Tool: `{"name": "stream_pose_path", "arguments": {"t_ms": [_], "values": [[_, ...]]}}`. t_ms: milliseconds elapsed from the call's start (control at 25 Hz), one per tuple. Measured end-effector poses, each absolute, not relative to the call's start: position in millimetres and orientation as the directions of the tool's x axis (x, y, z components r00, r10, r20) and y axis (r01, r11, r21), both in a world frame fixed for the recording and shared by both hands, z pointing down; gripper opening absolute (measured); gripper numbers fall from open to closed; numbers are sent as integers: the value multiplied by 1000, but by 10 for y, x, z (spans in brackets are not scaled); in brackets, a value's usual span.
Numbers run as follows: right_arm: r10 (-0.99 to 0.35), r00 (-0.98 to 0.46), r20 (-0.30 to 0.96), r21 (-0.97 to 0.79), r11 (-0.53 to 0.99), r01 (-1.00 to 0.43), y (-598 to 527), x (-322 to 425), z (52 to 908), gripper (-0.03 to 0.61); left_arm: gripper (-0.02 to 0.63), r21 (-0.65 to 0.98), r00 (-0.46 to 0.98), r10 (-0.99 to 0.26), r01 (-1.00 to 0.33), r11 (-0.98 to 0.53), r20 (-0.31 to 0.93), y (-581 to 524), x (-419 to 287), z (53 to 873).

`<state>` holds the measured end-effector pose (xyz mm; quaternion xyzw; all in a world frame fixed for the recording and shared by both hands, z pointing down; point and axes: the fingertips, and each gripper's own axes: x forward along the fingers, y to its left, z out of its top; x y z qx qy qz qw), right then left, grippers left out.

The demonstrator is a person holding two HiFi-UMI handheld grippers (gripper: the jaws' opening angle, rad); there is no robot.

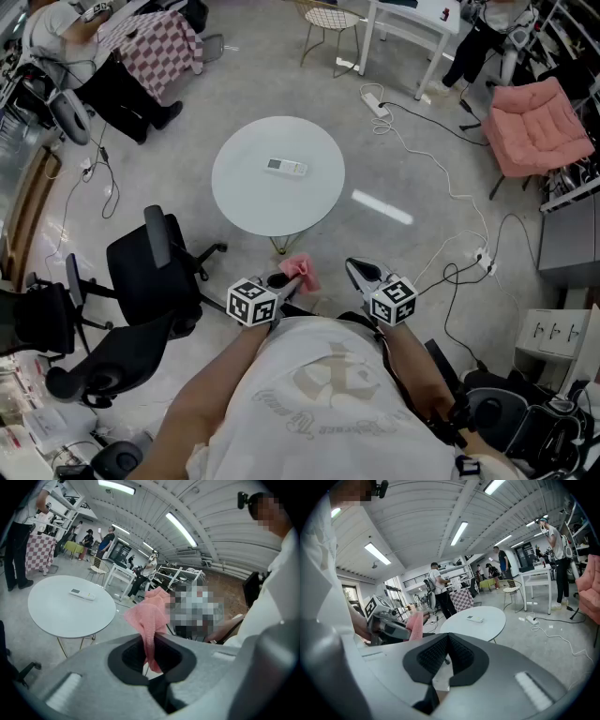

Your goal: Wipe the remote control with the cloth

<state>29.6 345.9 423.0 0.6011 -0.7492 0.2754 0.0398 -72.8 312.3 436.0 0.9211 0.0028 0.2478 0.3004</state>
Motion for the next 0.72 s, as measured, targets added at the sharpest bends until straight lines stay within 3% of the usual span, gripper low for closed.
{"name": "stream_pose_path", "arguments": {"t_ms": [720], "values": [[-889,-258,378,-377,107,-920,3409,535,4243,8,20,524,874,157,-124,-843,460,3019,-502,4241]]}}
